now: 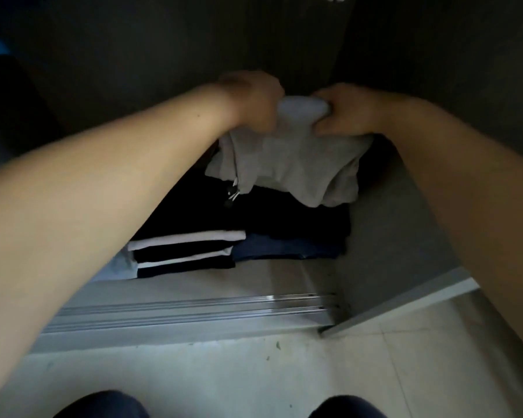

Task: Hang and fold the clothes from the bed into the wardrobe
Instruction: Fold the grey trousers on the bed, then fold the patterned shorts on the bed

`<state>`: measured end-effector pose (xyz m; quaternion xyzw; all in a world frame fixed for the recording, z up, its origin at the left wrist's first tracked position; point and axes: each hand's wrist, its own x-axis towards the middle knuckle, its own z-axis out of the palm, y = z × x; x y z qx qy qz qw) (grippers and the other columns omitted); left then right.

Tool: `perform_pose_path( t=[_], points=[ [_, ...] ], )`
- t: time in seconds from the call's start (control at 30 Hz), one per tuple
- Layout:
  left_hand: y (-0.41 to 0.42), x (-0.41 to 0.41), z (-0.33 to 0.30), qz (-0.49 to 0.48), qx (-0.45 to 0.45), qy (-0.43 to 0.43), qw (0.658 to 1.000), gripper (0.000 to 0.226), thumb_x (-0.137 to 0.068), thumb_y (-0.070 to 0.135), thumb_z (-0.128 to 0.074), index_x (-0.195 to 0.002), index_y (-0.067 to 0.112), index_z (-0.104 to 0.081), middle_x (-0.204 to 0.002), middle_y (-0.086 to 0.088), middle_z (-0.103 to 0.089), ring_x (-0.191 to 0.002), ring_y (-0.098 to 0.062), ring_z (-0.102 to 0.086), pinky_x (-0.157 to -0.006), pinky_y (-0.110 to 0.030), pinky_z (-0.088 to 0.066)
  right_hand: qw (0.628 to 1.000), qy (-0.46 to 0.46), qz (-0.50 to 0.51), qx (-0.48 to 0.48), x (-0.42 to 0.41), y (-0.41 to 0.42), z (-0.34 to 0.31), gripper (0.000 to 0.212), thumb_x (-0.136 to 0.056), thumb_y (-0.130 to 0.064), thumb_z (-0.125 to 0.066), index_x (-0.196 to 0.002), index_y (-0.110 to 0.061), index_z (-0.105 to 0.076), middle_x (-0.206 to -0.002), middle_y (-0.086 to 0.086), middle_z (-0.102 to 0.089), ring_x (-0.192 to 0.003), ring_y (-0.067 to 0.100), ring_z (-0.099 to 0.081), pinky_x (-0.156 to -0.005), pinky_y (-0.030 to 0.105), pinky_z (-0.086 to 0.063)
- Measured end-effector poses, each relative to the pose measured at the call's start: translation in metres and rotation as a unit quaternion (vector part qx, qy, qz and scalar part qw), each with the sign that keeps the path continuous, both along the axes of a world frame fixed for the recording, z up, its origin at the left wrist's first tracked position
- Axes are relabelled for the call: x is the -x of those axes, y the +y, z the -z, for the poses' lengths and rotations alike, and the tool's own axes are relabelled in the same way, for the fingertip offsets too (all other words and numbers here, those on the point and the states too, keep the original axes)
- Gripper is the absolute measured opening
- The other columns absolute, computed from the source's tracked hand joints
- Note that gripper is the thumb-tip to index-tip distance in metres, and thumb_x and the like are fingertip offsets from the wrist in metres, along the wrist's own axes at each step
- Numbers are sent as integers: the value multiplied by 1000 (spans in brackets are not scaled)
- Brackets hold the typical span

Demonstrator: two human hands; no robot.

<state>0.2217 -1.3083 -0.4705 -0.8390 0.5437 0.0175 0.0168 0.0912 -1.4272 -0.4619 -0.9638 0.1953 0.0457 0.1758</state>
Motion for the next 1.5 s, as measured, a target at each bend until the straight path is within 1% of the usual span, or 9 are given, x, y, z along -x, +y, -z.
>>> perform_pose_path(
  t=[0.1,0.17,0.3,0.5,0.6,0.67,0.77,1.23,1.5],
  points=[
    [-32,7,19,-25,91,-56,994,22,-92,12,-50,-111,10,-59,-109,-14,-62,-90,-31,-61,-65,-35,-42,992,-57,41,107,-5,-26,10,37,-94,-26,-54,-129,-14,-55,-129,15,-56,-115,32,-54,-86,33,-37],
    [-42,10,45,-25,177,-71,981,29,-88,6,-48,-115,14,-55,-114,-12,-60,-107,-32,-57,-87,-49,-42,973,-94,68,199,-2,-36,34,42,-95,-26,-51,-136,-20,-50,-133,15,-53,-117,37,-52,-87,39,-41],
    [-39,25,148,-27,176,-83,981,46,-92,14,-43,-137,19,-44,-133,-7,-49,-130,-27,-38,-109,-68,-3,962,-62,103,246,14,-26,135,51,-97,-24,-46,-146,-26,-36,-145,9,-41,-124,37,-45,-87,41,-45],
    [7,67,274,10,145,-88,985,51,-78,15,-42,-123,16,-65,-121,-10,-64,-107,-27,-63,-85,-69,-43,969,25,109,219,48,5,255,50,-100,-26,-35,-149,-34,-26,-156,-3,-23,-145,31,-12,-108,50,-25],
    [5,63,274,16,152,-78,985,61,-83,10,-48,-143,16,-42,-145,-12,-44,-131,-29,-44,-100,-72,-26,970,39,99,218,49,4,251,54,-99,-24,-38,-150,-33,-24,-157,-2,-20,-145,33,-9,-107,54,-26],
    [7,67,267,-12,58,-24,998,76,-90,11,-45,-153,21,-4,-160,-5,-7,-146,-25,-7,-108,-68,0,972,67,106,197,47,7,241,60,-98,-19,-40,-151,-33,-16,-159,-4,-10,-147,33,-2,-111,58,-19],
    [20,88,248,-16,-14,9,1000,74,-94,13,-39,-152,22,7,-161,-1,7,-147,-24,10,-108,-65,9,971,125,114,166,56,27,223,71,-94,-16,-46,-152,-31,-9,-160,-4,0,-146,35,2,-115,60,-9],
    [125,205,69,96,-201,96,970,61,-96,17,-44,-151,23,-17,-154,-4,-24,-147,-23,-7,-114,-60,0,955,218,201,-18,190,172,68,64,-97,-16,-43,-153,-27,-14,-161,2,-7,-147,26,-6,-113,52,-23],
    [139,252,-62,187,-233,94,950,57,-95,20,-44,-147,23,-21,-143,-8,-39,-132,-28,-33,-104,-45,-27,916,240,317,-50,269,213,-58,62,-99,-18,-42,-153,-26,-13,-161,0,-6,-147,26,-5,-112,51,-27]
  ],
)
